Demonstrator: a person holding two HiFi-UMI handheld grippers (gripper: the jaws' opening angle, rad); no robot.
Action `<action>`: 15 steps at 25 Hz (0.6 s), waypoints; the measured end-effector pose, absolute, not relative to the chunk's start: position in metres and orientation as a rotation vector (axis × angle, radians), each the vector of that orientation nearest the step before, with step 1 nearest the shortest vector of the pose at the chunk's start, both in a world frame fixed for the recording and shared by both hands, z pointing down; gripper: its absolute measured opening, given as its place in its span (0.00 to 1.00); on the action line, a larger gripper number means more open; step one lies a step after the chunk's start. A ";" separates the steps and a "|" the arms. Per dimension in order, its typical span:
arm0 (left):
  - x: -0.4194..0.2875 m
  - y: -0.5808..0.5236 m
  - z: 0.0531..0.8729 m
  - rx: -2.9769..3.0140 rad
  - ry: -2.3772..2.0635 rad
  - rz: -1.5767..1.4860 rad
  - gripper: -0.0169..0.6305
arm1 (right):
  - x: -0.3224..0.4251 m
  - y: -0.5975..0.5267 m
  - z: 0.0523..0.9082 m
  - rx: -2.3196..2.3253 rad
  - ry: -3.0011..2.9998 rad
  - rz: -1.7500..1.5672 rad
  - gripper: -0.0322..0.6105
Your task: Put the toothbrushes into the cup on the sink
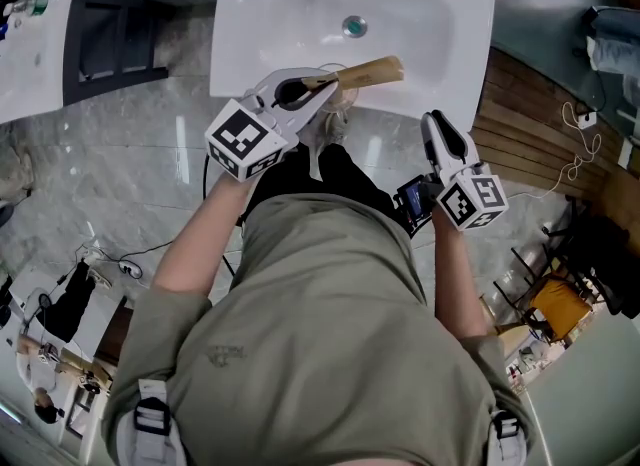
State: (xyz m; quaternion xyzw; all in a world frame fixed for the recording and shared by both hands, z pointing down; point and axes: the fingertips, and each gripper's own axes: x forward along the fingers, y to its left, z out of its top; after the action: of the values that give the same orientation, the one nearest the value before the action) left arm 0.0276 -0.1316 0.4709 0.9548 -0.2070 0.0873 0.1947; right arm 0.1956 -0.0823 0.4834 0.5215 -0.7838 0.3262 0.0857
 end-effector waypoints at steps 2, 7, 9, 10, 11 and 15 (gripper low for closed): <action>0.028 -0.131 0.471 2.677 -0.577 0.248 0.05 | 0.197 -0.081 0.484 1.555 -2.336 0.973 0.18; 0.029 -0.129 0.468 2.672 -0.559 0.235 0.05 | 0.198 -0.081 0.480 1.561 -2.345 0.968 0.18; 0.029 -0.129 0.466 2.668 -0.552 0.221 0.05 | 0.198 -0.082 0.479 1.565 -2.351 0.965 0.18; 0.028 -0.130 0.465 2.667 -0.551 0.217 0.07 | 0.197 -0.082 0.479 1.566 -2.353 0.964 0.18; 0.028 -0.131 0.464 2.667 -0.552 0.215 0.09 | 0.197 -0.083 0.479 1.565 -2.356 0.963 0.18; 0.024 -0.133 0.459 2.672 -0.565 0.214 0.13 | 0.195 -0.084 0.476 1.562 -2.371 0.959 0.18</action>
State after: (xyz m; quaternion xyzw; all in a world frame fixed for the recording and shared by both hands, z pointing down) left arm 0.0243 -0.1330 0.4588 0.9557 -0.2022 0.0764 0.1996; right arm 0.1952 -0.0844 0.4761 0.5198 -0.7891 0.3193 0.0723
